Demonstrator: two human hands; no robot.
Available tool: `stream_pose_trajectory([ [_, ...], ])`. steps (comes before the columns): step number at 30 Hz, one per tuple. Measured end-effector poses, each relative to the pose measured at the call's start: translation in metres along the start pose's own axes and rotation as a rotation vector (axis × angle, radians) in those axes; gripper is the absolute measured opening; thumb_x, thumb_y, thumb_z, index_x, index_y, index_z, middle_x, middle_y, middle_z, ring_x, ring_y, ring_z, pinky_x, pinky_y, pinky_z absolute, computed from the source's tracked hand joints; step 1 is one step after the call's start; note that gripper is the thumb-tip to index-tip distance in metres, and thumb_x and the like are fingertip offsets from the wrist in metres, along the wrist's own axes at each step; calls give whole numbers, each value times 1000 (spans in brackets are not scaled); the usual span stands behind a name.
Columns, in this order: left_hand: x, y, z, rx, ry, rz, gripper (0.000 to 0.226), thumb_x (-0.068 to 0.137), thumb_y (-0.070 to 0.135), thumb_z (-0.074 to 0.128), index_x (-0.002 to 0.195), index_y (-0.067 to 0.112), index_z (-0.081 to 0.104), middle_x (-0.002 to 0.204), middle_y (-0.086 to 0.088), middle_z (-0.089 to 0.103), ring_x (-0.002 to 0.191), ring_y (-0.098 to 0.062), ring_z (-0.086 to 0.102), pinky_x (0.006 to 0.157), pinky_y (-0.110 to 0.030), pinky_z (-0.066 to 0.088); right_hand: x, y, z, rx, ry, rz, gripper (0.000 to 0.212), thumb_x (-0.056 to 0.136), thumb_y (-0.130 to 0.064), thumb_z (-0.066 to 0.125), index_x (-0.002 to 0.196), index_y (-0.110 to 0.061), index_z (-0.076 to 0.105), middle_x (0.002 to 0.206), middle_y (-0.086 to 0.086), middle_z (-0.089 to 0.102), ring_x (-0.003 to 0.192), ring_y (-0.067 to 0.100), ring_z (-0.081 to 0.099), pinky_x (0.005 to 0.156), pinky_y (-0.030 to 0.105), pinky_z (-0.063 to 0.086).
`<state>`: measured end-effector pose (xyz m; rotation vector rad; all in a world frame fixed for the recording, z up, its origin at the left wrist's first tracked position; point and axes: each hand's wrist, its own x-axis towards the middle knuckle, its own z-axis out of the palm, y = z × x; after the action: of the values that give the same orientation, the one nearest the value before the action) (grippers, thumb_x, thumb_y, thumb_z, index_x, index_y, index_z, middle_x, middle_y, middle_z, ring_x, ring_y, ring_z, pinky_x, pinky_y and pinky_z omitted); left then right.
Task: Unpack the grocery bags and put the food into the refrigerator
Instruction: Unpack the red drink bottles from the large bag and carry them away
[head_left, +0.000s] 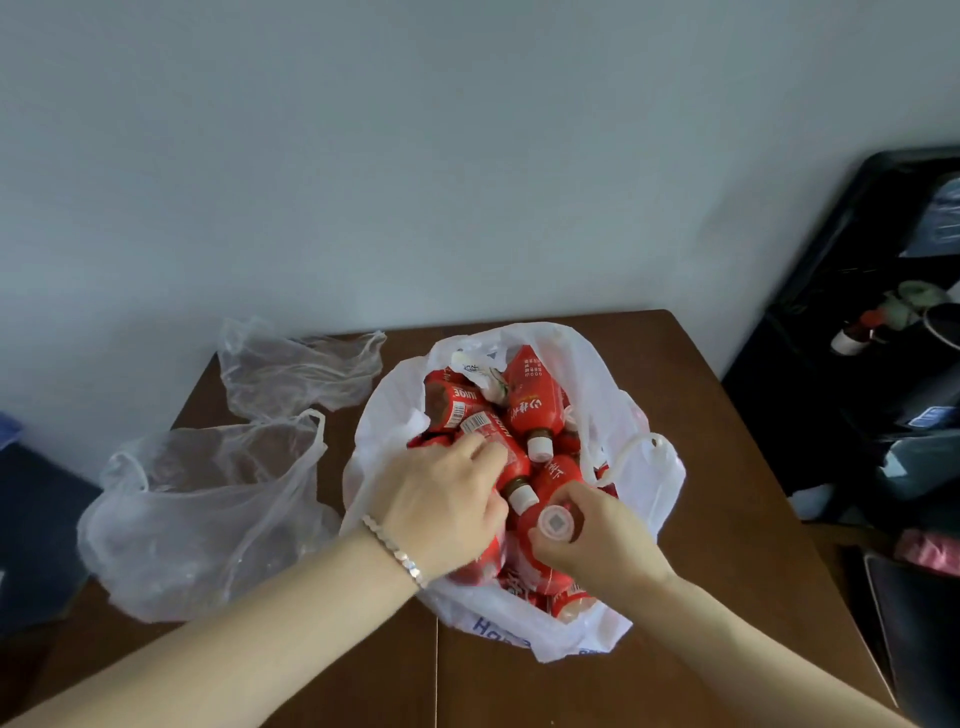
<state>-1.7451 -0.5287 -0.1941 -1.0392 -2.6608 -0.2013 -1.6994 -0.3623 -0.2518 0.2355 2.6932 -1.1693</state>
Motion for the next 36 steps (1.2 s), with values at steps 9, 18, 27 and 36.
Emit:
stream_pose_trajectory([
  [9, -41, 31, 34, -102, -210, -188, 77, 73, 72, 47, 131, 22, 43, 91, 7, 70, 76, -11, 68, 61, -23, 48, -25, -33, -13, -150, -61, -212, 20, 75, -37, 66, 83, -19, 63, 73, -6, 62, 68, 11, 60, 57, 19, 47],
  [18, -56, 32, 34, -144, -153, -171, 25, 66, 42, 48, 65, 21, 60, 40, 7, 50, 28, -7, 45, 44, -6, -3, -33, -36, 6, -156, -105, -230, 26, 75, -36, 64, 89, -16, 53, 75, -6, 59, 66, 12, 58, 58, 24, 49],
  [27, -69, 22, 35, -146, -226, -298, 46, 88, 60, 36, 111, 22, 47, 91, 6, 64, 83, -11, 64, 52, -11, 29, -3, -32, 0, 115, -268, -134, 17, 84, -33, 57, 97, -26, 48, 74, -5, 60, 63, 8, 56, 63, 26, 50],
  [36, -59, -10, 28, -156, -101, -399, 41, 81, 65, 44, 87, 25, 44, 73, 11, 55, 65, -5, 56, 54, -11, 39, 62, 14, 79, -374, 118, 107, 44, 91, -28, 56, 129, -15, 38, 133, 4, 46, 125, 22, 42, 95, 33, 45],
])
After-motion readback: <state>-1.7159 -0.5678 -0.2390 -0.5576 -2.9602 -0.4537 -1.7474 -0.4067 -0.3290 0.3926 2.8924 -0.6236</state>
